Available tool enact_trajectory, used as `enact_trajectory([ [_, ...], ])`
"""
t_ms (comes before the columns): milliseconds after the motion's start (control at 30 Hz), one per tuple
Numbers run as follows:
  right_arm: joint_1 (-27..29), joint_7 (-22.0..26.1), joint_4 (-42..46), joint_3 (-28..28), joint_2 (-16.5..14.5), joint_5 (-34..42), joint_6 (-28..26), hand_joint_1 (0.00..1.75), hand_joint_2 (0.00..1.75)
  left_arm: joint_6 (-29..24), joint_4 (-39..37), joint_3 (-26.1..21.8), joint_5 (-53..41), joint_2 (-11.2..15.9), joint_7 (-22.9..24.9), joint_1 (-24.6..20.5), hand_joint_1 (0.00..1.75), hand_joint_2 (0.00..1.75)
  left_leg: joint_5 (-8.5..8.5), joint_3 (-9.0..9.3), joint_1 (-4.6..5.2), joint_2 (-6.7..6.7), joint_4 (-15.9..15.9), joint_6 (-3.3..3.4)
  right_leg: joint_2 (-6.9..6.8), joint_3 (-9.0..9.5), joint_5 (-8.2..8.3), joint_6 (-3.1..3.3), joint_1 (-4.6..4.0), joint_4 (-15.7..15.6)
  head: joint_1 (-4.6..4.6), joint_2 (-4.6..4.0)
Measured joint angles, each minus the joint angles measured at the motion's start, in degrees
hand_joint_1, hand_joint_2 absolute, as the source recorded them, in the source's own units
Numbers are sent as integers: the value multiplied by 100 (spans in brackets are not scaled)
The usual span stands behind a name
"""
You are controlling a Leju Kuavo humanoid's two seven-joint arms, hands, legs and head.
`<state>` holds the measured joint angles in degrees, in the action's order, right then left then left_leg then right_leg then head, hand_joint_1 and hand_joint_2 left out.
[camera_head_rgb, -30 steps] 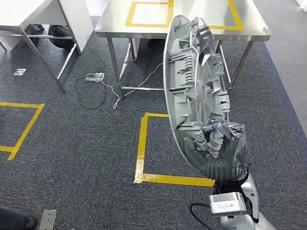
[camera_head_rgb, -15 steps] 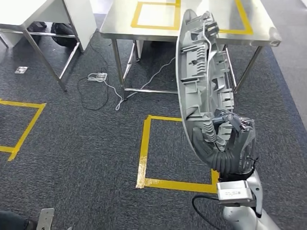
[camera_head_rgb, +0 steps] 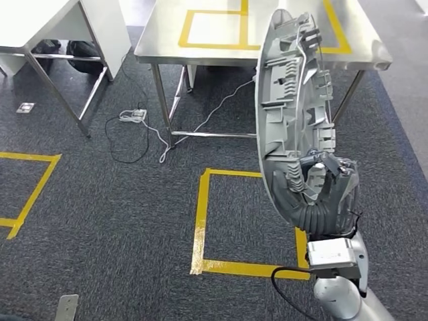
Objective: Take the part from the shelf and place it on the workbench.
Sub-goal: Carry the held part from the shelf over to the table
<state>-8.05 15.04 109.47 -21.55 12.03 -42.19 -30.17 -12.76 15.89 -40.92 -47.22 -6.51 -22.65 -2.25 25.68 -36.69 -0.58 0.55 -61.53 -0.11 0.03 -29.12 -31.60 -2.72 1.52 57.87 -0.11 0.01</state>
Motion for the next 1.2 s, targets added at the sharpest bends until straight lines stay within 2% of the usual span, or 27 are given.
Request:
enact_trajectory([
  [100, 2, 25, -13, 51, -25, 57, 21, 175, 175, -1, 1, -3, -1, 1, 6, 26, 0, 175, 92, 90, -1, 9, 132, 132, -8, 19, -46, -81, 7, -24, 12, 0],
  [133, 0, 25, -18, 63, -28, 61, 21, 175, 175, -1, 2, -4, -1, -2, 6, 30, 0, 175, 107, 139, -11, 11, 170, 172, -9, -43, -116, -93, 5, 109, 24, 0],
  [167, -1, 29, -22, 72, -31, 61, 22, 175, 175, -2, 2, -4, -1, -3, 5, 25, 0, 175, 126, 188, -17, 13, 202, 214, -8, -191, -229, -99, 2, 383, 40, 1],
  [233, -1, 42, -34, 79, -40, 59, 23, 175, 175, -2, 2, -4, -2, -2, 5, 12, 0, 175, 180, 253, 0, 14, 212, 273, -8, -689, -472, -89, -9, 1196, 55, 1],
  [267, 3, 51, -43, 82, -44, 58, 25, 175, 175, -2, 2, -4, -2, -1, 5, 14, 0, 175, 216, 291, 12, 16, 212, 289, -8, -936, -508, -83, -14, 1528, 56, 1],
  [300, 12, 58, -55, 86, -46, 62, 26, 175, 175, -1, 2, -4, -2, -1, 5, 22, 0, 175, 256, 342, 24, 22, 212, 295, -8, -1102, -428, -73, -19, 1679, 56, 1],
  [333, 21, 68, -67, 92, -46, 71, 27, 175, 175, 0, 2, -5, -1, -3, 4, 31, 0, 175, 304, 408, 34, 30, 212, 296, -8, -1162, -213, -52, -29, 1596, 57, 0],
  [400, 30, 99, -82, 112, -47, 94, 39, 175, 175, 2, 2, -5, -1, -13, 2, 40, 0, 175, 411, 556, 47, 46, 218, 284, -6, -1022, 371, 20, -58, 956, 55, 0],
  [433, 27, 117, -86, 123, -48, 105, 51, 175, 175, 3, 1, -5, -1, -17, -1, 33, 0, 175, 459, 606, 57, 52, 217, 266, -8, -904, 573, 57, -79, 641, 42, -1],
  [467, 16, 133, -86, 132, -49, 110, 67, 175, 175, 4, 1, -5, -1, -20, -3, 24, 0, 175, 493, 627, 61, 53, 218, 241, -9, -799, 643, 89, -98, 411, 35, -1],
  [533, 6, 148, -87, 144, -51, 119, 95, 175, 175, 8, 0, -5, -1, -22, -5, 6, 0, 175, 524, 617, 61, 50, 229, 181, -8, -686, 556, 132, -131, 227, 27, 0],
  [633, 22, 144, -88, 166, -56, 140, 115, 175, 175, 9, 5, -4, -1, -31, -5, -1, 0, 175, 614, 599, 57, 29, 132, 80, -13, -554, 471, 190, -89, 56, 27, 2],
  [667, 21, 145, -88, 169, -63, 144, 120, 175, 175, 9, 7, -3, -1, -31, -5, -5, 0, 175, 711, 498, 53, 23, -92, 45, -19, -494, 454, 211, -70, 18, 18, 2],
  [733, 13, 156, -89, 169, -80, 147, 130, 175, 175, 9, 7, -3, 1, -23, -6, -4, 0, 175, 962, 81, 26, 17, -828, -12, -25, -403, 395, 242, -64, -1, 2, 1],
  [767, 15, 160, -90, 168, -89, 151, 136, 175, 175, 9, 7, -3, 2, -19, -6, 3, 0, 175, 1036, -150, 13, 17, -1172, -34, -23, -357, 357, 245, -64, -2, 2, 1],
  [800, 19, 160, -92, 168, -95, 154, 138, 175, 175, 9, 7, -4, 3, -17, -6, 13, 0, 175, 1004, -313, 1, 17, -1358, -48, -18, -303, 316, 243, -63, -1, 4, 1],
  [833, 24, 158, -95, 168, -100, 157, 139, 175, 175, 10, 7, -4, 4, -16, -6, 21, 0, 175, 844, -380, -7, 17, -1334, -53, -11, -238, 270, 236, -60, -1, 2, 1],
  [867, 27, 155, -97, 168, -104, 159, 139, 175, 175, 10, 7, -4, 5, -15, -6, 25, 0, 175, 572, -350, -13, 17, -1098, -49, -5, -163, 219, 225, -57, -1, 3, 1],
  [900, 28, 155, -99, 168, -108, 159, 139, 175, 175, 11, 7, -4, 6, -13, -6, 28, 0, 175, 270, -257, -14, 17, -738, -38, -1, -85, 161, 206, -53, -2, 3, 1],
  [933, 24, 158, -101, 167, -111, 158, 140, 175, 175, 11, 6, -4, 8, -10, -6, 30, 0, 175, 48, -152, -2, 16, -418, -21, 5, -30, 105, 175, -59, -6, 0, 1],
  [967, 19, 162, -103, 167, -116, 157, 143, 175, 175, 11, 6, -4, 8, -8, -8, 30, 0, 175, -60, -47, 11, 14, -149, 7, 13, 13, 63, 139, -63, -9, -5, 1],
  [1033, 9, 167, -106, 167, -125, 157, 149, 175, 175, 11, 5, -4, 9, -6, -10, 23, 0, 175, 20, 53, 47, 14, 50, 80, 22, 29, 18, 63, -70, -32, -4, 1],
  [1133, 4, 164, -106, 172, -134, 159, 149, 175, 175, 9, 7, -6, 10, -8, -12, 32, 0, 175, 100, 167, 27, 18, 211, 195, 13, 15, -61, -21, -59, 4, 22, 1],
  [1167, 1, 164, -106, 173, -134, 160, 149, 175, 175, 9, 7, -7, 10, -10, -13, 32, 0, 175, 106, 216, 14, 17, 250, 230, 12, -81, -147, -37, -60, 185, 36, 1],
  [1200, 2, 166, -107, 175, -135, 161, 149, 175, 175, 9, 7, -7, 10, -11, -14, 27, 0, 175, 122, 253, 9, 16, 271, 261, 10, -267, -270, -44, -59, 504, 53, 1],
])
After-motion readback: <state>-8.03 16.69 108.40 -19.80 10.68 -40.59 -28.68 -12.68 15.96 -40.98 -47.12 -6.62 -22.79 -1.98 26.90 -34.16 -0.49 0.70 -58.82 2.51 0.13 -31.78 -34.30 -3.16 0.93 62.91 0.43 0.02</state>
